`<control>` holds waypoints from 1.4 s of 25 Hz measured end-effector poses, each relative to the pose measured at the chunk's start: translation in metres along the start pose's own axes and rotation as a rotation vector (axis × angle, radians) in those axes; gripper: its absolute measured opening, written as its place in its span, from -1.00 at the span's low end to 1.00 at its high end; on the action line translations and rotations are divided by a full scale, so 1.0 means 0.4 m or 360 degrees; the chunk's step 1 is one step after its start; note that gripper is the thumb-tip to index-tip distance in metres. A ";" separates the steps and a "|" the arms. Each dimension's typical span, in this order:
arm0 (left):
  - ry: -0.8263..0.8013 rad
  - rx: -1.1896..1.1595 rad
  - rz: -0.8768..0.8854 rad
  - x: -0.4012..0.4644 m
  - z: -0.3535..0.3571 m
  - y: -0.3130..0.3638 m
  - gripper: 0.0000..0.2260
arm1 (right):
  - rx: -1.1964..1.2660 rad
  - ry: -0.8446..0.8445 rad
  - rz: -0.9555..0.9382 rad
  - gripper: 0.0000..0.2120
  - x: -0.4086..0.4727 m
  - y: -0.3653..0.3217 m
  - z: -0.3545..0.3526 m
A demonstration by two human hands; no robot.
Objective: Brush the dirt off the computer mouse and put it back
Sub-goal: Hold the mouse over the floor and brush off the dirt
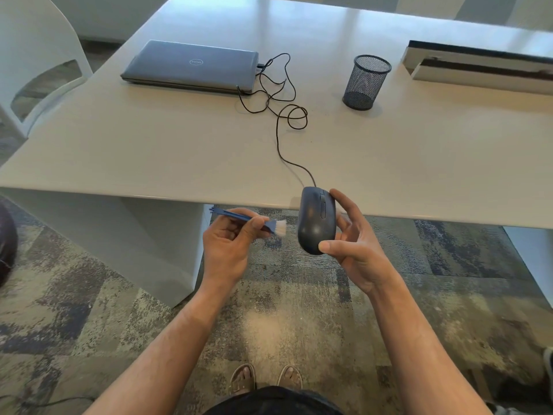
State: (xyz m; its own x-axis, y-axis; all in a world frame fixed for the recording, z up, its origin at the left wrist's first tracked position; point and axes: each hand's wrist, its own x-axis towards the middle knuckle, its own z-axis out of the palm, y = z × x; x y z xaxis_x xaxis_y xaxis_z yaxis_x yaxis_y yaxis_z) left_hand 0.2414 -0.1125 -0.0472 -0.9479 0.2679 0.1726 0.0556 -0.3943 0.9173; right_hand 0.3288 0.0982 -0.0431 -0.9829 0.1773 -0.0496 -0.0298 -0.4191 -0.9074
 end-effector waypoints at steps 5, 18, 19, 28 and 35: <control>0.0020 -0.0023 0.0028 0.037 0.006 0.010 -0.86 | -0.0004 -0.0212 0.0123 -0.04 -0.006 0.024 0.005; -0.0120 0.0048 0.0033 0.002 0.020 0.018 -0.86 | 0.0081 -0.0243 0.0141 -0.04 0.000 0.036 0.002; -0.0127 0.0059 0.0023 -0.005 0.019 0.018 -0.85 | 0.0080 -0.0229 0.0136 -0.04 0.002 0.035 0.000; -0.0181 0.0067 -0.0012 -0.048 0.019 0.010 -0.86 | 0.0067 -0.0159 0.0080 -0.08 0.002 0.017 -0.010; 0.0041 0.0038 -0.0011 0.001 0.022 0.026 -0.80 | 0.0040 -0.0257 0.0137 -0.04 -0.017 0.026 -0.022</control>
State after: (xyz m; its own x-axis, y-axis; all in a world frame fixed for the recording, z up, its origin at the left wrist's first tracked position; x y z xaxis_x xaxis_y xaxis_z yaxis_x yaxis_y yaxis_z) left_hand 0.2442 -0.1087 -0.0343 -0.9560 0.2477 0.1573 0.0562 -0.3716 0.9267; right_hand 0.3369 0.1005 -0.0558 -0.9983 -0.0046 -0.0574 0.0534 -0.4489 -0.8920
